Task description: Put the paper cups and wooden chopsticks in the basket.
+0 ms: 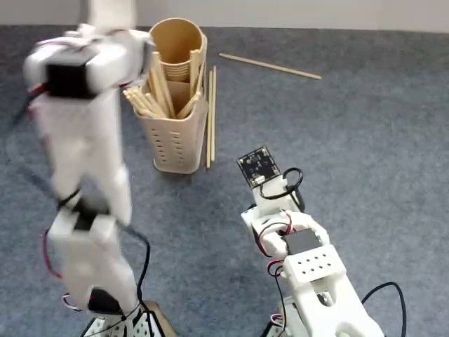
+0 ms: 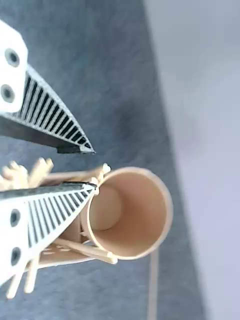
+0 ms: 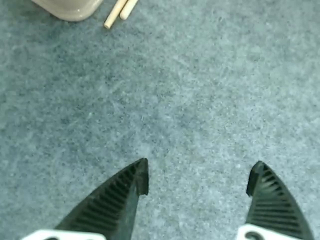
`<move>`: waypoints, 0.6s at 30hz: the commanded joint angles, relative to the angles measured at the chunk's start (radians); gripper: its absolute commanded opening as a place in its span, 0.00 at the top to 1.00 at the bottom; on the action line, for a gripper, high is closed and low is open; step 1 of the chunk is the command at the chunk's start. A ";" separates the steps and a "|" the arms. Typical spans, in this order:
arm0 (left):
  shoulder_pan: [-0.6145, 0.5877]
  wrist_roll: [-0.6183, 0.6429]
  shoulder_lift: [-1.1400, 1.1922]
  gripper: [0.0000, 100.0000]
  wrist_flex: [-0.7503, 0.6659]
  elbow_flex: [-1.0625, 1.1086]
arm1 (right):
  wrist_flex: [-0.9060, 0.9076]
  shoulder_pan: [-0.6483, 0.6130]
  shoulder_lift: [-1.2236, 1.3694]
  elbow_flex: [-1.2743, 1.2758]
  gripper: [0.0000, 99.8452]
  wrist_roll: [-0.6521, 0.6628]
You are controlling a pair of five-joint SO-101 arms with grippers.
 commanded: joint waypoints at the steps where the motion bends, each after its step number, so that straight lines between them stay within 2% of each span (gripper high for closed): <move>1: -0.010 -0.014 -0.185 0.87 0.002 0.206 | -0.018 0.012 0.001 -0.004 0.69 0.011; 5: 0.001 -0.026 -0.294 0.87 0.003 0.479 | -0.018 0.012 0.001 -0.004 0.69 0.011; 8: 0.105 -0.141 -0.371 0.87 0.003 0.733 | -0.018 0.012 0.001 -0.004 0.69 0.011; 9: 0.153 -0.184 -0.404 0.87 0.003 0.803 | -0.018 0.012 0.001 -0.004 0.69 0.011; 13: 0.303 -0.491 -0.539 0.87 -0.003 0.946 | -0.018 0.012 0.001 -0.004 0.69 0.011; 18: 0.311 -0.736 -0.587 0.83 -0.005 0.923 | -0.018 0.012 0.001 -0.004 0.69 0.011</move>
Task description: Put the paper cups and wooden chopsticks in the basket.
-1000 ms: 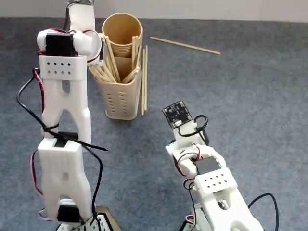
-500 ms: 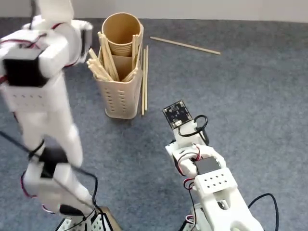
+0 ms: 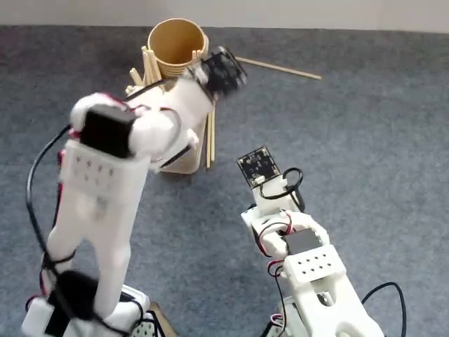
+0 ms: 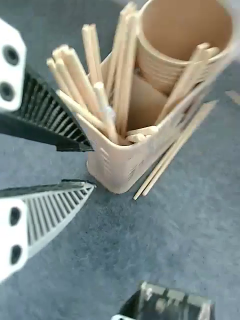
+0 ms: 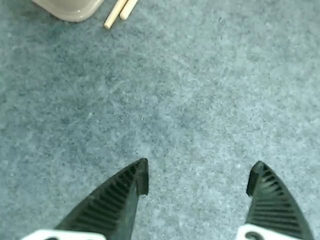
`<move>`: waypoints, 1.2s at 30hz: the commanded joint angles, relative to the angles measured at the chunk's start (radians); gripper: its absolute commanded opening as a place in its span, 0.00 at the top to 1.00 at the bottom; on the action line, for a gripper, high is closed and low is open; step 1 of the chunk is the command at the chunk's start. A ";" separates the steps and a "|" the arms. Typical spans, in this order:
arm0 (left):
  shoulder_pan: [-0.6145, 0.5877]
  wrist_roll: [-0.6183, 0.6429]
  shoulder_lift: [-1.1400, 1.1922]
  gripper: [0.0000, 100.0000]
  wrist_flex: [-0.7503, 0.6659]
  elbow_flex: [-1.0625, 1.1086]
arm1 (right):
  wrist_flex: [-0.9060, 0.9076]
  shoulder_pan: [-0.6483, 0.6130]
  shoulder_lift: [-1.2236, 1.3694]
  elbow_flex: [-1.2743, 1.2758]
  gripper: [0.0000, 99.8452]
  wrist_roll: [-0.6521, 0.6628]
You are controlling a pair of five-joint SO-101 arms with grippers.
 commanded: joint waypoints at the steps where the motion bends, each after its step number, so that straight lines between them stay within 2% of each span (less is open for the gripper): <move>1: -0.001 -0.152 -0.025 0.82 -0.005 -0.004 | -0.018 0.012 0.001 -0.004 0.69 0.011; 4: -0.038 -0.198 0.028 0.82 -0.015 -0.008 | -0.018 0.012 0.001 -0.004 0.69 0.011; 11: -0.151 -0.278 0.176 0.82 -0.175 -0.010 | -0.018 0.012 0.001 -0.004 0.69 0.011; 18: -0.157 -0.301 0.298 0.82 -0.183 -0.001 | -0.018 0.012 0.001 -0.004 0.69 0.011; 22: -0.159 -0.305 0.380 0.90 -0.190 -0.012 | -0.018 0.012 0.001 -0.004 0.69 0.011; 26: -0.168 -0.345 0.423 1.00 -0.172 -0.088 | -0.018 0.012 0.001 -0.004 0.69 0.011; 31: -0.209 -0.310 0.433 1.00 0.006 -0.289 | -0.018 0.012 0.001 -0.004 0.69 0.011; 36: -0.243 -0.269 0.398 1.00 0.023 -0.297 | -0.018 0.012 0.001 -0.004 0.69 0.011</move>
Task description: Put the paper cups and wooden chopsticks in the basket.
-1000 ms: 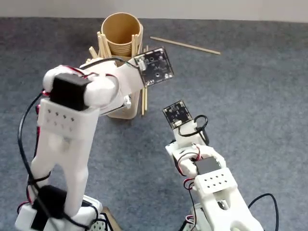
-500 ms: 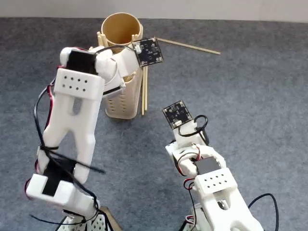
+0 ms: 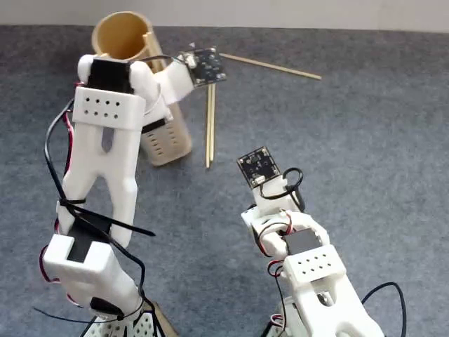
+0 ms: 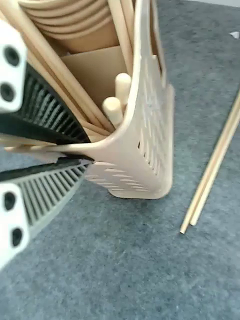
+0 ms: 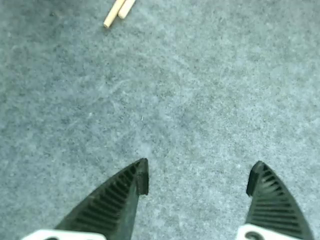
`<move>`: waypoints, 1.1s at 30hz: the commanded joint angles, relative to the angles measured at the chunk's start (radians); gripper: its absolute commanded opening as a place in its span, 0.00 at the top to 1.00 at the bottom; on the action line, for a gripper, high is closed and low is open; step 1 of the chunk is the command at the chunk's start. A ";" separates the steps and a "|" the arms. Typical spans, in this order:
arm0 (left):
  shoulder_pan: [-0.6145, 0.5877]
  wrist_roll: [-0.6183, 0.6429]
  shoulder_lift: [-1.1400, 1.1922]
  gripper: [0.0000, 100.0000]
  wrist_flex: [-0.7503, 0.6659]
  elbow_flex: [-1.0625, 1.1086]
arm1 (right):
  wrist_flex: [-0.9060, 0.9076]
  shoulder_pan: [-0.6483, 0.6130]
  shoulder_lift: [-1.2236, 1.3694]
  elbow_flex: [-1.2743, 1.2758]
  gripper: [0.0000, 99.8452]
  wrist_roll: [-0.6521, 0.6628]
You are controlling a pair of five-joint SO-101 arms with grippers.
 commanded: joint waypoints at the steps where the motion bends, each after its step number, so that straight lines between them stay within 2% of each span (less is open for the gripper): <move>1: -0.028 0.015 -0.059 1.00 0.008 -0.059 | -0.018 0.012 0.001 -0.004 0.69 0.011; 13: 0.019 0.014 -0.252 1.00 0.008 0.128 | -0.018 0.012 0.001 -0.004 0.69 0.011; 29: 0.025 0.012 -0.263 1.00 0.008 0.331 | -0.018 0.012 0.002 -0.004 0.69 0.011; 33: 0.019 0.015 -0.257 1.00 0.002 0.280 | -0.018 0.012 0.002 -0.004 0.69 0.011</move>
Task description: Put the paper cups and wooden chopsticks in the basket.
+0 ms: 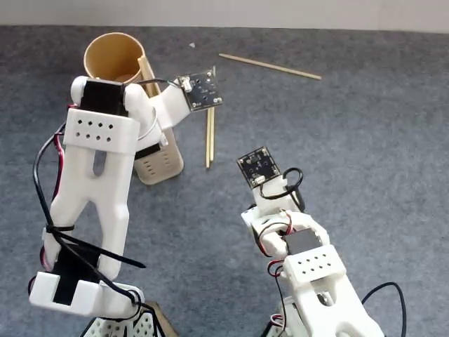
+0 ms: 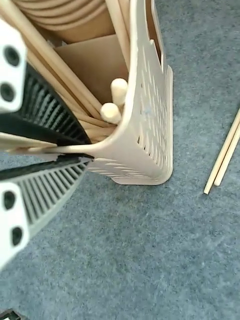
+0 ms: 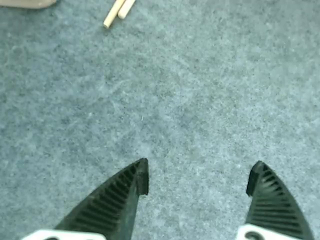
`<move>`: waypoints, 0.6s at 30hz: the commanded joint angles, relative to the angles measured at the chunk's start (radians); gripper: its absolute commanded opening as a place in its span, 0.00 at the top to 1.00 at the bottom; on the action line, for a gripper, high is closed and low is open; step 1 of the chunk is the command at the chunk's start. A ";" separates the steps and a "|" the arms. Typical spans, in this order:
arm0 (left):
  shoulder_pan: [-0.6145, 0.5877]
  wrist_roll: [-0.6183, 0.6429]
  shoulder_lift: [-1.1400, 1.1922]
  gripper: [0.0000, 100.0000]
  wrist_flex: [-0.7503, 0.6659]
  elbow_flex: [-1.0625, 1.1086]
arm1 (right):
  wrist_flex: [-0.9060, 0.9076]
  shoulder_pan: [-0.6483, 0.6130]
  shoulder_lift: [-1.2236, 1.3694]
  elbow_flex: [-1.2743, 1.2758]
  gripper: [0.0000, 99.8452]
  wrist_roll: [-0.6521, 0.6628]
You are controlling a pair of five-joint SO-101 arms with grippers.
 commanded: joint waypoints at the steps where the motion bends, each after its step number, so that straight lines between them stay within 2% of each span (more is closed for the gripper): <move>1: 0.005 0.014 -0.028 1.00 0.000 -0.071 | -0.018 0.012 0.002 -0.004 0.69 0.011; 5: 0.005 0.014 -0.038 1.00 0.005 -0.131 | -0.018 0.012 0.002 -0.004 0.69 0.011; 15: -0.004 0.044 -0.027 1.00 0.005 -0.067 | -0.019 0.012 0.002 -0.004 0.69 0.011; 18: -0.005 0.046 -0.036 0.92 0.003 -0.068 | -0.019 0.012 0.002 -0.004 0.69 0.011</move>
